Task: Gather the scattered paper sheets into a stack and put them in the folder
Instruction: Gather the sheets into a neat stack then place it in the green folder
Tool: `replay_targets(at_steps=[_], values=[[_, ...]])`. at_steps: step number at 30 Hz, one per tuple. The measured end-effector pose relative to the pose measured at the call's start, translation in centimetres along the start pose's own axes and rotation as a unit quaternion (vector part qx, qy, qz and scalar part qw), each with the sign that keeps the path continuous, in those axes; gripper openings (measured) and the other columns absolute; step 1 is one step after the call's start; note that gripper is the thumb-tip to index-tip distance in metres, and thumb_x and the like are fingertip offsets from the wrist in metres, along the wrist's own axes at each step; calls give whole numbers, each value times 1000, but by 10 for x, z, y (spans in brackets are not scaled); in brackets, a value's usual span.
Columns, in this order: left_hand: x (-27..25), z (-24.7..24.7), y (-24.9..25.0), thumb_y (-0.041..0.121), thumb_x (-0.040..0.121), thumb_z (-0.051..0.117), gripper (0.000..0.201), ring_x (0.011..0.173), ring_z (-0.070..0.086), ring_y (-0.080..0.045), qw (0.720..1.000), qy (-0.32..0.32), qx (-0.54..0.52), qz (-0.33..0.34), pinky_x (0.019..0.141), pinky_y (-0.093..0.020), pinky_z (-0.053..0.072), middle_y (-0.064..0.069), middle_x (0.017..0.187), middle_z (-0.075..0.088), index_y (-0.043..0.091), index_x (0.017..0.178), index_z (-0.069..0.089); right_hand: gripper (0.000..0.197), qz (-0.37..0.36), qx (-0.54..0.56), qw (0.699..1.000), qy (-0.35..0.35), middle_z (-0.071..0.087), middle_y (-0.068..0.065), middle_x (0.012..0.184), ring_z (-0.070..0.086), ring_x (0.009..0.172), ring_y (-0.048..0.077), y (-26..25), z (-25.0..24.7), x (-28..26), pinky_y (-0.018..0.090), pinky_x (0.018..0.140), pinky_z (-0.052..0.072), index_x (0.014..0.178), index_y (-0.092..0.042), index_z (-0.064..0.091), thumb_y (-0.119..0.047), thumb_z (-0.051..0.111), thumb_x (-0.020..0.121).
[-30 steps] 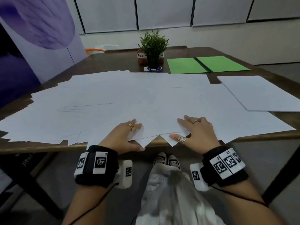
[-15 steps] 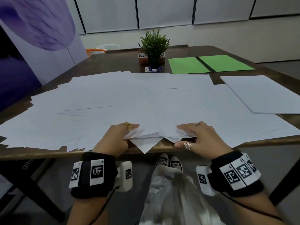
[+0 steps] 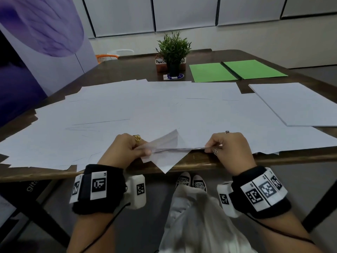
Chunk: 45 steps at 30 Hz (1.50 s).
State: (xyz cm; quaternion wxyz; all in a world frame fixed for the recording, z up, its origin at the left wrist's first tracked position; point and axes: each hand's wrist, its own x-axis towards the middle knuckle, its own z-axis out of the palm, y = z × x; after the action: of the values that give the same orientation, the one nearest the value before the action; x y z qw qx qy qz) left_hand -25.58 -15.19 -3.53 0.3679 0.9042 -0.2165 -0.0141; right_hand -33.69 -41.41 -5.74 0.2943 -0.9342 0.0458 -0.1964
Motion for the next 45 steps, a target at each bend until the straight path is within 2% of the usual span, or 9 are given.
replay_targets(at_steps=[3, 11, 18, 23, 30, 33, 37, 41, 45], values=[[1, 7, 11, 14, 79, 72, 22, 50, 51, 4, 999, 25, -5, 38, 50, -9, 34, 23, 46, 55, -5, 68, 69, 25, -4, 15, 999, 28, 64, -3, 64, 56, 69, 15, -1, -3, -3, 30, 65, 43, 61, -24, 61, -12, 82, 65], [1, 34, 29, 38, 58, 87, 69, 95, 59, 4, 994, -83, 49, 46, 87, -16, 45, 16, 109, 64, 28, 121, 62, 22, -21, 61, 997, 35, 57, -7, 65, 59, 73, 18, -3, -5, -2, 41, 73, 52, 76, -16, 70, -1, 80, 64], [8, 39, 36, 24, 87, 60, 21, 91, 63, -14, 979, -9, 192, 66, 76, -28, 49, 5, 93, 70, 27, 106, 70, 25, -24, 124, 992, -8, 63, -10, 65, 58, 66, 3, -3, -5, 2, 10, 68, 45, 76, -20, 70, 2, 78, 68], [16, 43, 37, 25, 88, 60, 19, 79, 59, -23, 973, 36, 222, 54, 60, -27, 37, -6, 75, 62, 15, 100, 70, 5, -50, 190, 980, -34, 71, -4, 77, 63, 72, 9, -12, -17, 5, 18, 69, 49, 79, -23, 72, -18, 73, 79], [20, 24, 55, 19, 84, 68, 12, 71, 65, -28, 947, 166, 183, 207, 61, -25, 42, -6, 78, 73, 15, 93, 75, 84, -87, -132, 982, -99, 46, -7, 140, 46, 125, 14, -41, -44, 30, 32, 99, 41, 142, -36, 32, -43, 76, 71], [29, 9, 74, 16, 79, 73, 14, 74, 66, -31, 928, 162, 208, 263, 64, -30, 48, -7, 79, 73, 18, 93, 76, 75, -122, -248, 957, -87, 53, -5, 133, 50, 120, 20, -67, -47, 59, 32, 87, 42, 141, -41, 33, -40, 73, 77], [39, -20, 72, 40, 77, 72, 29, 93, 64, -13, 933, 156, 246, 213, 74, -24, 42, 9, 95, 71, 31, 105, 69, 17, -143, -267, 940, -159, 65, 2, 91, 58, 92, 22, -80, -23, 81, 26, 67, 35, 100, -26, 70, -22, 59, 87], [33, -64, 34, 71, 65, 64, 56, 93, 62, 2, 975, 144, 83, 149, 80, -23, 48, 16, 96, 68, 32, 106, 66, 37, -181, -294, 932, -107, 67, 2, 106, 58, 104, 24, -72, -17, 90, 28, 78, 44, 116, -35, 65, -14, 46, 92], [55, -99, -6, 38, 89, 59, 32, 97, 60, -9, 978, 181, 69, 80, 83, -23, 45, 5, 104, 65, 16, 111, 66, 39, -175, -254, 951, 18, 67, 11, 107, 55, 104, 31, -84, -34, 114, 30, 72, 37, 120, -29, 64, -10, 45, 91]])
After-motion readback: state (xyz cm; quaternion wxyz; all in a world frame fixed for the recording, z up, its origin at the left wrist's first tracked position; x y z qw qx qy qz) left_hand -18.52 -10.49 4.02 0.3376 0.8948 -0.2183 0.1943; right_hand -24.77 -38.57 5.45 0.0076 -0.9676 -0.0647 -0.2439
